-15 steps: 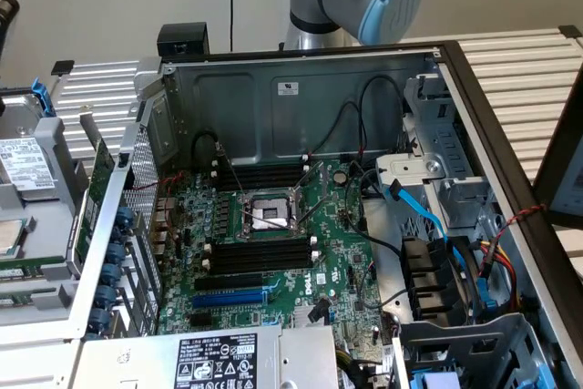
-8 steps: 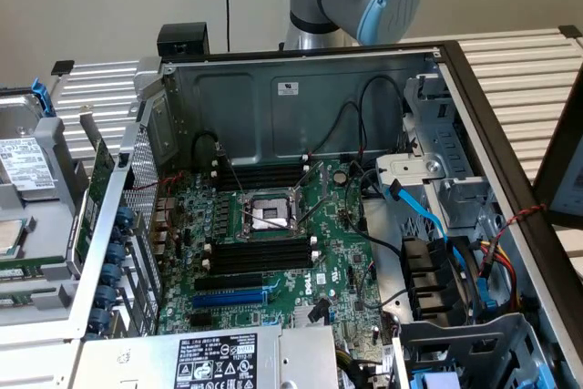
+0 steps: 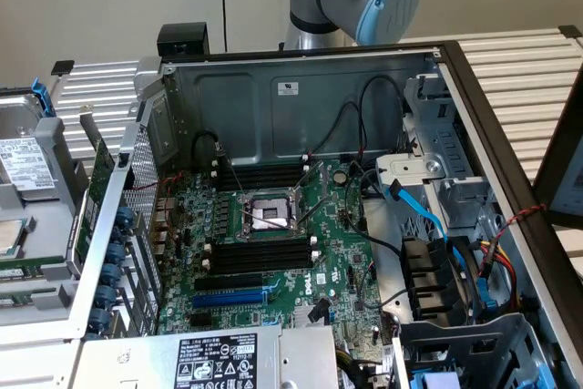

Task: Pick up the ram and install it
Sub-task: 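Reach for the ram, then pick up the ram and move it above insertion slot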

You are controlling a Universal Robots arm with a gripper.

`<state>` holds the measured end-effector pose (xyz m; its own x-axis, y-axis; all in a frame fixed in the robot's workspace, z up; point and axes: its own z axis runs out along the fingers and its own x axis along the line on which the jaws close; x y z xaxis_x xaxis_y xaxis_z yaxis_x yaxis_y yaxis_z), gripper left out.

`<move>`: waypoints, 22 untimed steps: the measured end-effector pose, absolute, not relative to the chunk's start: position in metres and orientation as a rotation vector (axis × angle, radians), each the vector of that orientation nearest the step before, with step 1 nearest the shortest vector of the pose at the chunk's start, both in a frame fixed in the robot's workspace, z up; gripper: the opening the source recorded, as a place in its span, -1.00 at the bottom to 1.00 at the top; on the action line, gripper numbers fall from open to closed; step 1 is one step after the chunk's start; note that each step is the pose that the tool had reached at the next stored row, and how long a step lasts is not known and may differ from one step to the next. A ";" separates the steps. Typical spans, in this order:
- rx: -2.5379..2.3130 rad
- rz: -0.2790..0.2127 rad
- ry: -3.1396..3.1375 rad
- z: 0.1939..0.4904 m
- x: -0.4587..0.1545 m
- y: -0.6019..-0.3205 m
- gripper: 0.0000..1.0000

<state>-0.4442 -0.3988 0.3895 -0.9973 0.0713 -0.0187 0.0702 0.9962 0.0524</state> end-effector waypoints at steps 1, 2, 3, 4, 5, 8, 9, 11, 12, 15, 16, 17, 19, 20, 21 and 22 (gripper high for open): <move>0.110 0.081 3.118 0.389 -0.445 -0.399 -0.79; 0.110 0.081 3.118 0.389 -0.445 -0.399 -0.79; 0.110 0.081 3.118 0.389 -0.446 -0.399 -0.79; 0.110 0.081 3.118 0.389 -0.446 -0.399 -0.79; 0.110 0.081 3.118 0.389 -0.447 -0.399 -0.79; 0.110 0.081 3.118 0.389 -0.447 -0.399 -0.79; 0.110 0.081 3.118 0.389 -0.447 -0.399 -0.79; 0.110 0.081 3.118 0.389 -0.447 -0.399 -0.79; 0.110 0.081 3.118 0.389 -0.447 -0.399 -0.79; 0.110 0.081 3.118 0.389 -0.447 -0.399 -0.79; 0.110 0.081 3.118 0.389 -0.447 -0.399 -0.79; 0.110 0.081 3.118 0.389 -0.447 -0.399 -0.79; 0.084 0.081 3.119 0.389 -0.447 -0.399 -0.79; 0.055 0.081 3.120 0.389 -0.447 -0.399 -0.79; 0.027 0.082 3.121 0.389 -0.447 -0.399 -0.79; 0.000 0.082 3.122 0.389 -0.447 -0.399 -0.79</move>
